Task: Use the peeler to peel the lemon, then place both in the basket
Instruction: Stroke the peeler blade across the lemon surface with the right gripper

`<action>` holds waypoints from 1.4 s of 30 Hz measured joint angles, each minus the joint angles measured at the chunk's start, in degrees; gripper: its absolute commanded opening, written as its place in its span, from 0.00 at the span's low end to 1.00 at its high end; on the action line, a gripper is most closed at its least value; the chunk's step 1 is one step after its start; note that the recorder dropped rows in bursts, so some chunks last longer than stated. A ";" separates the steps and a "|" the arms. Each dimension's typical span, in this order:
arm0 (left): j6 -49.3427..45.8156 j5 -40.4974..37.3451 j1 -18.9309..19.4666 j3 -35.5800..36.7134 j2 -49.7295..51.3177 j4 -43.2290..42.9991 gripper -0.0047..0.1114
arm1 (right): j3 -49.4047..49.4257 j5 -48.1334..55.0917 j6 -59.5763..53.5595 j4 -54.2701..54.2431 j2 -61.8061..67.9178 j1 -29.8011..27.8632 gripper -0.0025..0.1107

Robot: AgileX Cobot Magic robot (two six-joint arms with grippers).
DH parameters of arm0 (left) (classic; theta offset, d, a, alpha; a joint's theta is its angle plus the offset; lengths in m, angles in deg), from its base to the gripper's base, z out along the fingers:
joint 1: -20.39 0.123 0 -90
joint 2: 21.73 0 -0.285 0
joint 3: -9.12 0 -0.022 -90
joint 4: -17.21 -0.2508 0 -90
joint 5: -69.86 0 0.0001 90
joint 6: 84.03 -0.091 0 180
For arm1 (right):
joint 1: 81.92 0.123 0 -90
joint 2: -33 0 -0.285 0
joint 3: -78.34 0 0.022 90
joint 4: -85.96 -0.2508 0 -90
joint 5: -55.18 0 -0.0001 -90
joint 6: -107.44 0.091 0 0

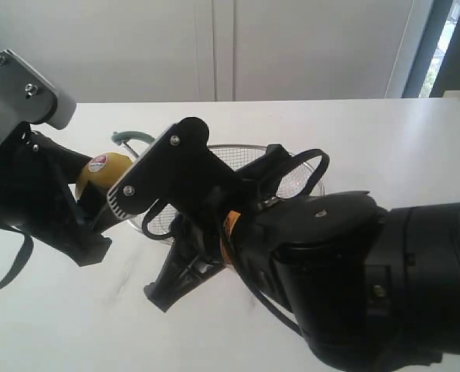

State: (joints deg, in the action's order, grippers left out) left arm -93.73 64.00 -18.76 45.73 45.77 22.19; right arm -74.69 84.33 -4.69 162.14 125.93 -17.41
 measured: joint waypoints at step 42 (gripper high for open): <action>0.11 0.00 0.00 0.00 0.00 -0.11 0.04 | 0.00 1.28 0.99 0.00 -4.90 4.34 0.02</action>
State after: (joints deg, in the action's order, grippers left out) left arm -93.62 64.00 -18.76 45.73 45.77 22.08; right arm -74.69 85.62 -3.70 162.14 121.03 -13.06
